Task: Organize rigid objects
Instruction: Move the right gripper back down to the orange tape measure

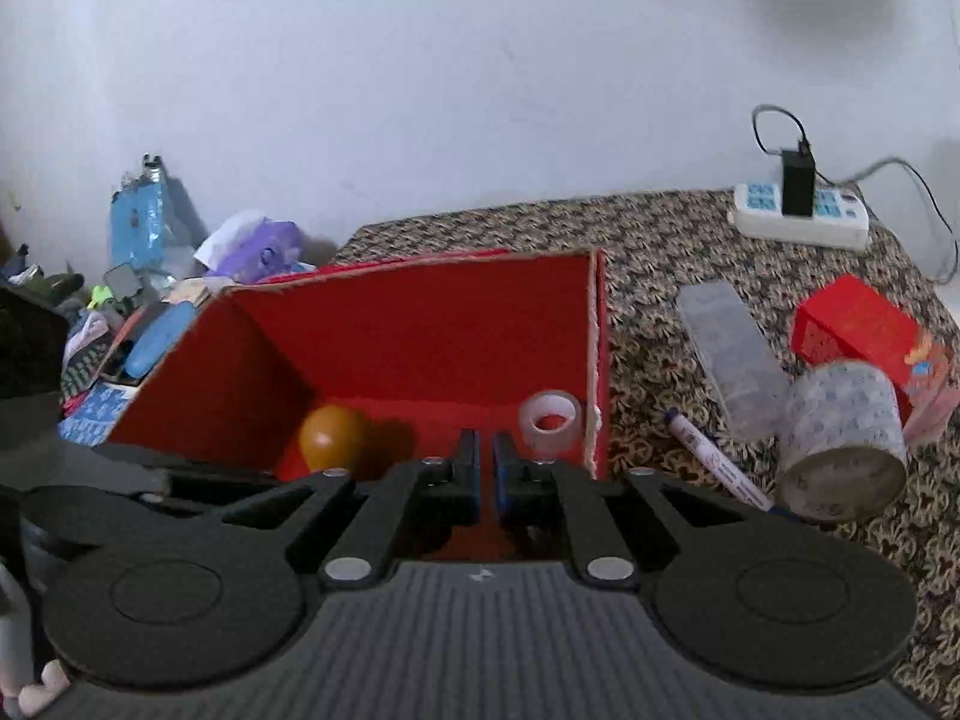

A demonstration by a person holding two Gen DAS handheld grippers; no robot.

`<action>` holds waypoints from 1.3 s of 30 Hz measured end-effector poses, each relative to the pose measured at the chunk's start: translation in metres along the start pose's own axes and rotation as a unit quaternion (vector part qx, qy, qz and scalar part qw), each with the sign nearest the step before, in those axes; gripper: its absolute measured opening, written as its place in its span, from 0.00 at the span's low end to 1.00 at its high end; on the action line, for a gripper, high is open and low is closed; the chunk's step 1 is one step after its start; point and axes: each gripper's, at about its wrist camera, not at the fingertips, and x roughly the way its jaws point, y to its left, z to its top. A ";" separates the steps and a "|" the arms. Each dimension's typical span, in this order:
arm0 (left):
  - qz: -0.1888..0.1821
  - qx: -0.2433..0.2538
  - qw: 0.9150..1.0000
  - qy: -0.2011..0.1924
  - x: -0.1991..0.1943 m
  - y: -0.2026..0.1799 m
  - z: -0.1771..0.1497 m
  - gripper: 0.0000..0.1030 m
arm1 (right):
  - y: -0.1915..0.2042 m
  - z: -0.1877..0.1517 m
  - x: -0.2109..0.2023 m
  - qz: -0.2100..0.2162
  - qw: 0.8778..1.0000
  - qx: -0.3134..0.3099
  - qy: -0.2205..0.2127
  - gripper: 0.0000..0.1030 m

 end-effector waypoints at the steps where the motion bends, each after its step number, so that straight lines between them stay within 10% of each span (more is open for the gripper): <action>1: 0.002 -0.001 1.000 -0.001 -0.002 0.002 0.000 0.07 | -0.004 -0.001 -0.001 0.007 1.000 0.012 -0.005 0.00; 16: 0.088 0.028 0.996 -0.006 -0.033 -0.022 -0.006 0.09 | -0.008 -0.017 -0.041 0.036 0.996 0.077 -0.013 0.00; 23: 0.133 0.019 0.991 -0.016 -0.060 -0.028 -0.011 0.32 | 0.009 -0.026 -0.061 0.021 0.998 0.051 -0.027 0.01; 27: 0.157 0.024 0.987 -0.019 -0.074 -0.032 -0.019 0.68 | 0.017 -0.034 -0.067 0.021 0.998 0.046 -0.025 0.01; 39: 0.216 0.026 0.976 -0.006 -0.098 -0.028 -0.060 0.78 | 0.047 -0.063 -0.067 0.028 0.999 0.027 0.008 0.01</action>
